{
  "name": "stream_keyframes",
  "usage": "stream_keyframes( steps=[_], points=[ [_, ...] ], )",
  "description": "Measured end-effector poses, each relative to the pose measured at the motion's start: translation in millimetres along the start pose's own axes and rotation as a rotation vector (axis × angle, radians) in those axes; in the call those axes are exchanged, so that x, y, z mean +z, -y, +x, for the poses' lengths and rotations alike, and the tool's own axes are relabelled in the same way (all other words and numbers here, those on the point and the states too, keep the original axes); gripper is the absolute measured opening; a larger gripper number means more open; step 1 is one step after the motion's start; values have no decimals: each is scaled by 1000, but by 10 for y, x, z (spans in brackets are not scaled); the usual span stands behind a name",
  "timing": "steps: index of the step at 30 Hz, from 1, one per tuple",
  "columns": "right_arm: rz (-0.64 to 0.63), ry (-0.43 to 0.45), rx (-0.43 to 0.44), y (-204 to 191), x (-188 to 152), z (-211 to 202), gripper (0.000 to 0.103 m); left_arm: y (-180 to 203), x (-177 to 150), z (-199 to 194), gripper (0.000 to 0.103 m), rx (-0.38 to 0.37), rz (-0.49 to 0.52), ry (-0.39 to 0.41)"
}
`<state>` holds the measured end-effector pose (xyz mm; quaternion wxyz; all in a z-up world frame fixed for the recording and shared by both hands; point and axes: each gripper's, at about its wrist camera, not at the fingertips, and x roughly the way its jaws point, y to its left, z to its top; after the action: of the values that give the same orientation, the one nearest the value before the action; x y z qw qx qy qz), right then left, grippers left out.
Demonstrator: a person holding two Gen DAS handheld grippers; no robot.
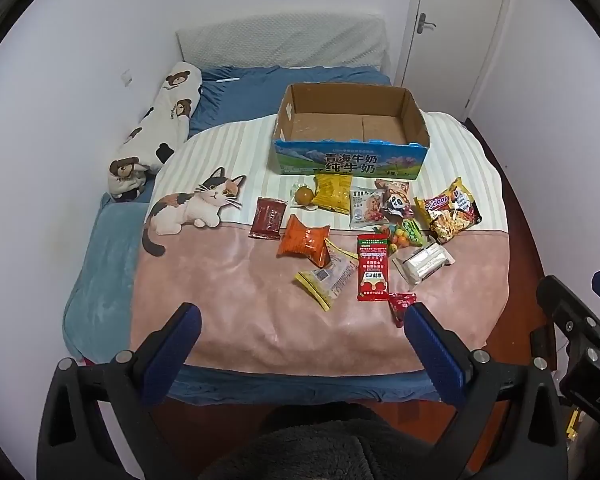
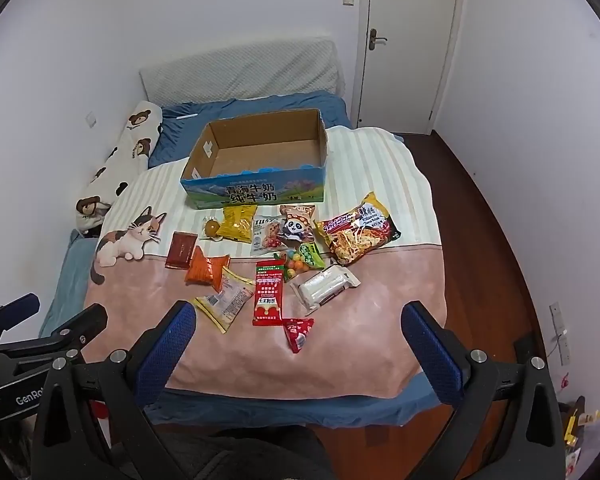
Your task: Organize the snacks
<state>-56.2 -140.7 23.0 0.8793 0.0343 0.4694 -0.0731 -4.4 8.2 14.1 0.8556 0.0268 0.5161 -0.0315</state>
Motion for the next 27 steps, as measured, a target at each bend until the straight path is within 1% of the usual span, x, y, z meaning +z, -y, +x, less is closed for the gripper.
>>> stream_keyframes(
  steps=[4, 17, 27],
  points=[
    [-1, -4, -6, -36, -2, -15, 103, -16, 17, -13, 103, -8, -4, -6],
    [9, -25, 0, 59, 15, 50, 103, 19, 48, -5, 103, -16, -4, -5],
    [10, -20, 8, 89, 16, 49, 103, 28, 66, -42, 103, -12, -9, 4]
  ],
)
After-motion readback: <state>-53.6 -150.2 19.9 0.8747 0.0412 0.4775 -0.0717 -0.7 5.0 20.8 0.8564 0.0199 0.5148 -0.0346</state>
